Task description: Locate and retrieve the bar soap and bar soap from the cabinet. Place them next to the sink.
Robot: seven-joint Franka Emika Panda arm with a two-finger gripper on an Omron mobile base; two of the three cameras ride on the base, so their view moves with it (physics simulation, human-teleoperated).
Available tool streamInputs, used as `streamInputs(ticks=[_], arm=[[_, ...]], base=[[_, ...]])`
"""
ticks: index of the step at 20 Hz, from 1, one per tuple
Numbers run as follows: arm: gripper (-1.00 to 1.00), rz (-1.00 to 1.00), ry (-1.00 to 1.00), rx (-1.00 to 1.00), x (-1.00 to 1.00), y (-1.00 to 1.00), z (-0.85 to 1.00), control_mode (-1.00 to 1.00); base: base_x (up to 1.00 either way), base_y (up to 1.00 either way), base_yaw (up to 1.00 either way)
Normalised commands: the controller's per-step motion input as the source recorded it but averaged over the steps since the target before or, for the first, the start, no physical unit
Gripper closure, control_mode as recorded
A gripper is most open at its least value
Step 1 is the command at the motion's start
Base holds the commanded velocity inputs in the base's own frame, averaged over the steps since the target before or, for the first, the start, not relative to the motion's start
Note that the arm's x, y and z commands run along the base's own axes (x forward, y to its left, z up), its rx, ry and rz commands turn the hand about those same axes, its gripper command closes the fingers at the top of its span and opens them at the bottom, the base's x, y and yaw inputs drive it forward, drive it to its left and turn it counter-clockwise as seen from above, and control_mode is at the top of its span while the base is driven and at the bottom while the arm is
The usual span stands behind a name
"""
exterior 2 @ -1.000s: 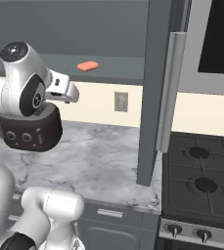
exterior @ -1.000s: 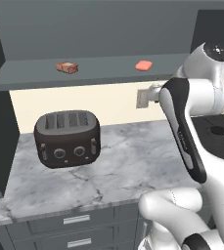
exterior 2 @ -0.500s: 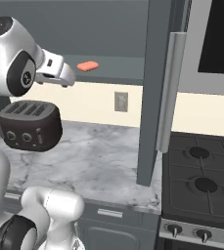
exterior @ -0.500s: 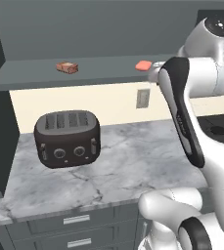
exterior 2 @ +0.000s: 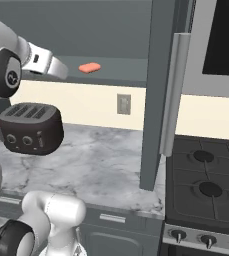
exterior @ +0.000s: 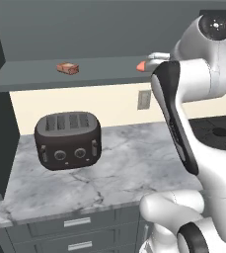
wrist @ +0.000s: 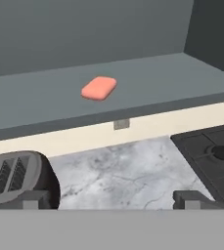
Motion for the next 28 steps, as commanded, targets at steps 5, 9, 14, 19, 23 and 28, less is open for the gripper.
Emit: streamInputs(ticks=[5, 9, 14, 19, 23, 28], arm=[[-1.00, -0.01, -0.12, -0.05, 0.20, 0.18, 0.05, -1.00], [-1.00, -0.01, 0.17, -0.09, 0.36, 0.15, 0.04, -1.00], [-1.00, -0.03, 0.11, -0.06, 0.20, 0.04, 0.10, -1.00], [-1.00, -0.02, -0.11, 0.01, 0.02, -0.01, -0.13, -1.00], [-1.00, -0.03, -0.13, -0.04, 0.11, 0.02, -0.16, -1.00], [-1.00, -0.06, -0.02, -0.07, 0.38, 0.00, -0.05, -1.00]], base=[[0.00, 0.00, 0.00], [0.00, 0.00, 0.00], [0.00, 0.00, 0.00], [0.00, 0.00, 0.00], [0.00, 0.00, 0.00], [0.00, 0.00, 0.00]])
